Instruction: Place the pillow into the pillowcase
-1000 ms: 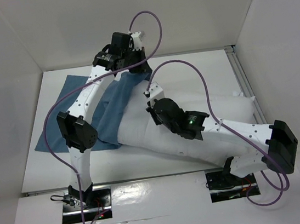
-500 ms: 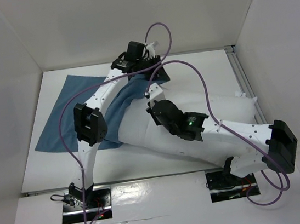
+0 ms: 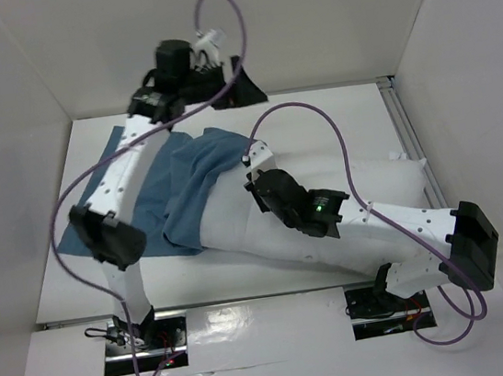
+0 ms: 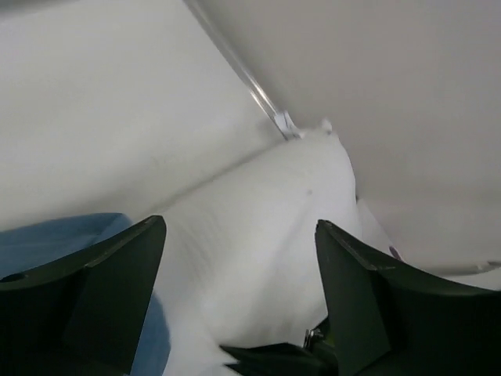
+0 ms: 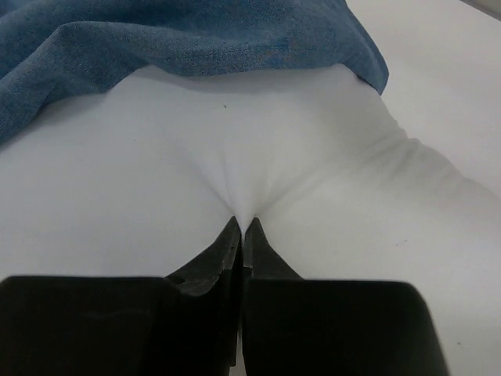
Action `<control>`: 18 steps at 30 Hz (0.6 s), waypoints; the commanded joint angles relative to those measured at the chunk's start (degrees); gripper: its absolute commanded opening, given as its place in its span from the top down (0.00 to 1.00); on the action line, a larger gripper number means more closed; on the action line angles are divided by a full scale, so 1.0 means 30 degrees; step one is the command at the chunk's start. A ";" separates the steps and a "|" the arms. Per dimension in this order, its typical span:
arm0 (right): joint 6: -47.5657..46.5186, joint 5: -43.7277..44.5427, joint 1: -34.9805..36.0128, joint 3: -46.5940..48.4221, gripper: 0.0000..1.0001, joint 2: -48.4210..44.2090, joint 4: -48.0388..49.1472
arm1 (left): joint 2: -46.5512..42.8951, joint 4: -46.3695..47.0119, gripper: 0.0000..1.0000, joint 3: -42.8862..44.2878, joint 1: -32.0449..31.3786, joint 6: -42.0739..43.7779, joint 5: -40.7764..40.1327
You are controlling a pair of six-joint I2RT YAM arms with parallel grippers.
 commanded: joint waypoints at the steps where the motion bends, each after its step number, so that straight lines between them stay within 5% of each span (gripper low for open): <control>1: 0.0215 0.0705 0.0056 0.0908 1.00 -0.0561 0.0206 | -0.4471 0.2025 0.12 -0.1809 0.0741 -0.0128 -0.2177; 3: 0.0420 0.0705 -0.0120 0.0909 1.00 -0.0561 0.0206 | -0.5737 0.1851 0.35 -0.3684 0.0915 -0.0423 -0.4666; 5: 0.0420 0.0473 -0.0294 0.1112 1.00 -0.0561 0.0206 | -0.8187 0.0885 0.72 -0.6452 0.0917 -0.1442 -0.8254; 8: 0.0420 0.0471 -0.0296 0.1114 1.00 -0.0387 0.0441 | -1.1183 0.1146 0.72 -1.0416 0.0741 -0.2033 -0.9914; 10: 0.0420 0.0471 -0.0733 0.1114 1.00 -0.0182 0.0616 | -1.3850 0.1146 0.49 -1.4078 -0.0223 -0.2705 -1.1962; 13: 0.0420 -0.0346 -0.1609 0.1523 1.00 -0.0004 0.0616 | -1.6979 0.0621 0.45 -1.8523 -0.1362 -0.4665 -1.4892; 18: 0.0420 -0.2339 -0.3223 0.2488 1.00 0.0638 0.0616 | -2.0884 0.0440 0.74 -2.3692 -0.2890 -0.7101 -1.7475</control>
